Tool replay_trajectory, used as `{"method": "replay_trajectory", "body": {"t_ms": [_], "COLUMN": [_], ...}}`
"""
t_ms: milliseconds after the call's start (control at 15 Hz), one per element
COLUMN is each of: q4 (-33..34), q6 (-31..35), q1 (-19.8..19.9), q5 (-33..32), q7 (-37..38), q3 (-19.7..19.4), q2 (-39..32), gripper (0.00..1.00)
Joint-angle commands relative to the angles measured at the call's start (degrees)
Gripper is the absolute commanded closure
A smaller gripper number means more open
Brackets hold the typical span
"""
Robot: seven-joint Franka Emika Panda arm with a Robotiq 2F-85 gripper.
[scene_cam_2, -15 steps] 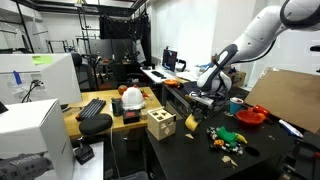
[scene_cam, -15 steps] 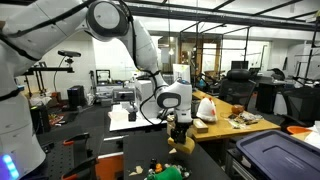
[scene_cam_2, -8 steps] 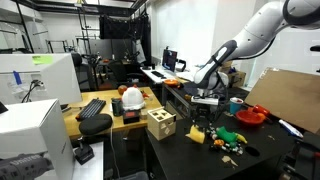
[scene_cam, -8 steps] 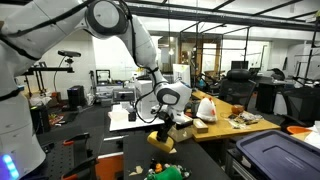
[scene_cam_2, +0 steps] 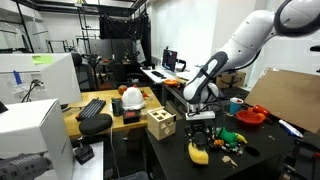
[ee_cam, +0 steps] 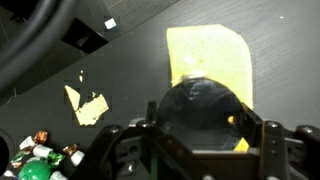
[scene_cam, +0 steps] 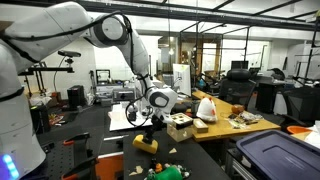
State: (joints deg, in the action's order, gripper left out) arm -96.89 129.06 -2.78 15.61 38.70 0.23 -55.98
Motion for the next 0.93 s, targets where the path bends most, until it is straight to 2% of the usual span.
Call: {"method": "replay_trajectory", "body": {"t_ms": [0,333,600,867], "q4": [3.0,3.7,4.1,4.1], "q6": [0.3,0.9,1.4,2.3], "q1": [-6.6,-10.9,-10.8,-8.6], "q5": [-3.9,-7.6,-6.7,-4.1], "q7": [1.8,3.2,3.1,1.0], "q3": [-2.7,-3.6,-2.7,0.0], "q2": [-3.8,-4.1,-3.2,-2.8], "gripper": [0.48,0.48,0.48,0.48]}}
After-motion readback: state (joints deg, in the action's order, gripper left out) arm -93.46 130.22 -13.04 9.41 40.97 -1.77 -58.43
